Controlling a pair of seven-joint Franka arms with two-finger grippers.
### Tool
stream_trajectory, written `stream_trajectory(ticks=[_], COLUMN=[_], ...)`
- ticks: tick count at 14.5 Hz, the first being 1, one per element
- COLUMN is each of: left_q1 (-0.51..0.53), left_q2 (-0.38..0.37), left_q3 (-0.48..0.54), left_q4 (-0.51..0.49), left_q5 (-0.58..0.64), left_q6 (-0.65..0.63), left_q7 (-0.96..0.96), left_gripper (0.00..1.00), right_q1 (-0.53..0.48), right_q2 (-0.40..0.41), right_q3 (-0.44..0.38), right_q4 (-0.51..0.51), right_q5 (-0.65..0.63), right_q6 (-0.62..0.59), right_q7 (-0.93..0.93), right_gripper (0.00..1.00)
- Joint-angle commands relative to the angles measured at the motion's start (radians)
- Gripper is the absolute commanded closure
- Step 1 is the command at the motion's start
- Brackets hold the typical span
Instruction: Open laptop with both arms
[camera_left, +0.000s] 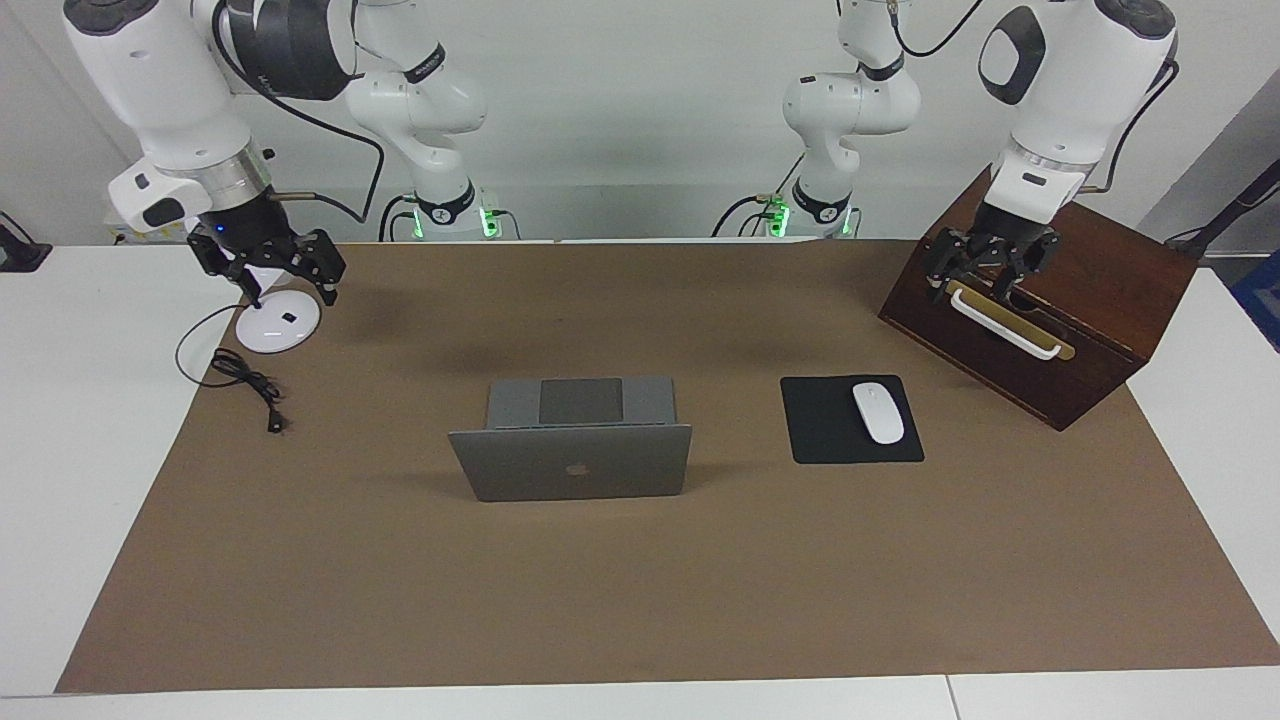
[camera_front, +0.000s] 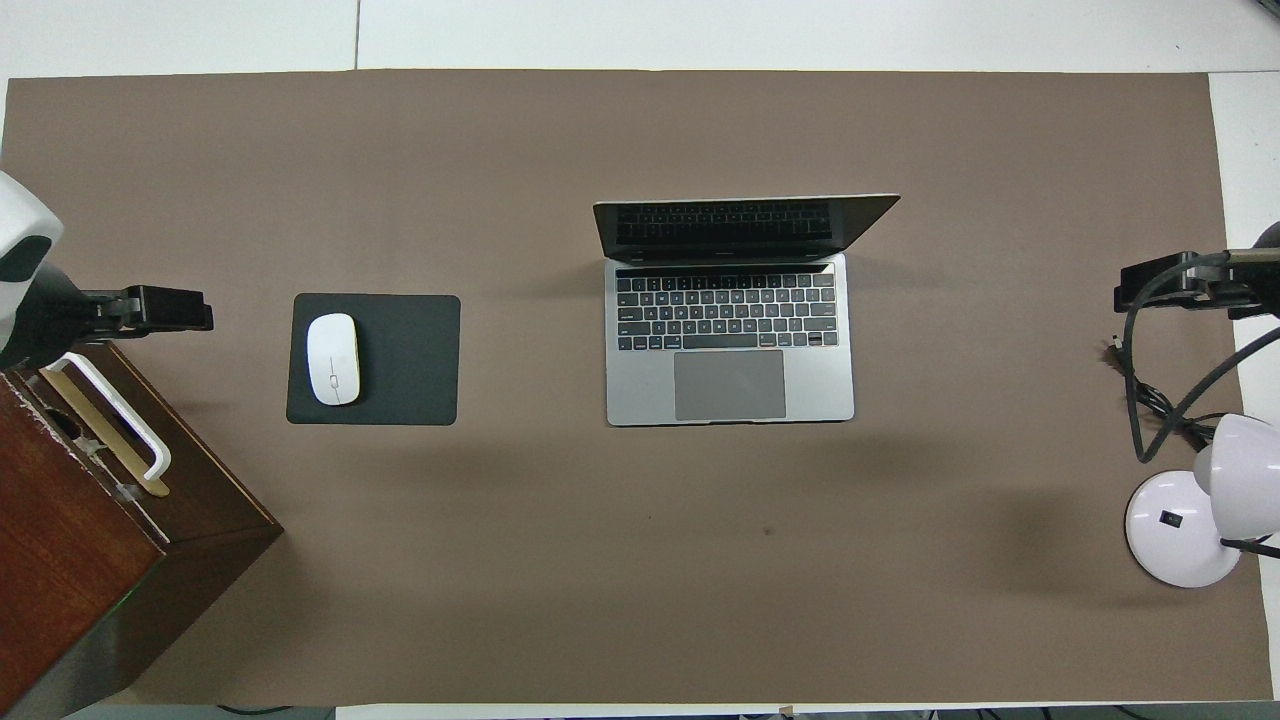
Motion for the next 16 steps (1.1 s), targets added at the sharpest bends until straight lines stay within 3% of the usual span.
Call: stream_trajectory(ticks=[1, 8, 16], left_q1=[0.009, 0.053, 0.058], left_q2=[0.04, 0.104, 0.104], left_q3=[-0.01, -0.008, -0.01], left_q4=[0.091, 0.266, 0.265], left_q5=[0.028, 0.03, 0.03], left_q6=[-0.101, -0.332, -0.324], left_q7=[-0.001, -0.001, 0.0], left_gripper=[0.0, 0.0, 0.0], right_q1=[0.0, -0.003, 0.002], right_q2=[-0.029, -0.028, -0.028], right_q3=[0.007, 0.007, 0.008], right_q4=[-0.033, -0.031, -0.033], right_q5=[-0.01, -0.005, -0.005], right_q6=[0.024, 0.024, 0.024], right_q7=[0.01, 0.005, 0.005], right_gripper=[0.0, 0.0, 0.0])
